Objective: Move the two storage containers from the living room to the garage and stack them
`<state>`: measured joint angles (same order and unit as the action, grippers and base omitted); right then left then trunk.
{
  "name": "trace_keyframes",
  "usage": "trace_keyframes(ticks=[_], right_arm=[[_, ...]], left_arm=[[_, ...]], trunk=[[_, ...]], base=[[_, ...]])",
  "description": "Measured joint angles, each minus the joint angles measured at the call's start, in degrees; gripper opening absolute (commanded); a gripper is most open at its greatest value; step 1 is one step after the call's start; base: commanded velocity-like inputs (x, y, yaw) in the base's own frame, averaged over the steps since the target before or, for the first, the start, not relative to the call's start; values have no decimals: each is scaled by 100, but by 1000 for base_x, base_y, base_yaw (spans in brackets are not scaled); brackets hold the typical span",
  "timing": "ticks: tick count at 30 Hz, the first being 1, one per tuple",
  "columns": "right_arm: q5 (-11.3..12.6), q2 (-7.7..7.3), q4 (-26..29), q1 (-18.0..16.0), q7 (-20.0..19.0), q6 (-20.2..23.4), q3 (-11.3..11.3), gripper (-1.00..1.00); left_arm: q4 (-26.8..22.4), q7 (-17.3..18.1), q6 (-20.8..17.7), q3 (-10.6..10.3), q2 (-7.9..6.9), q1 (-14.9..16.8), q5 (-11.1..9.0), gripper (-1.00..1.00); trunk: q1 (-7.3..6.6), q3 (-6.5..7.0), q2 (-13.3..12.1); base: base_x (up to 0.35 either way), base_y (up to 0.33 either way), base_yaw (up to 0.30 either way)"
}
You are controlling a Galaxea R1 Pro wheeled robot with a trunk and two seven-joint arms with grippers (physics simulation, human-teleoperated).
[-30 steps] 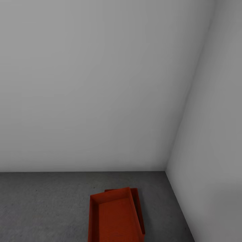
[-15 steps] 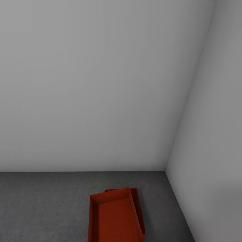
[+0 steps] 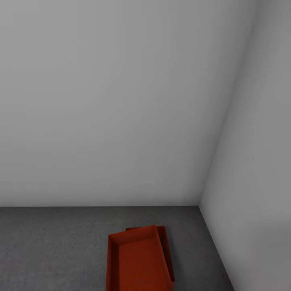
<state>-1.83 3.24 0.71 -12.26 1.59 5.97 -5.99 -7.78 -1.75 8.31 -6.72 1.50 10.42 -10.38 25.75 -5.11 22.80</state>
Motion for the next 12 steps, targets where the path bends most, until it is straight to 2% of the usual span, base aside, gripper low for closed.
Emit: trace_keyframes(ticks=[12], right_arm=[[0, 0, 0, 3, 0, 0, 0, 100]], left_arm=[[0, 0, 0, 0, 0, -2, 0, 100]], trunk=[[0, 0, 0]], base=[[0, 0, 0]])
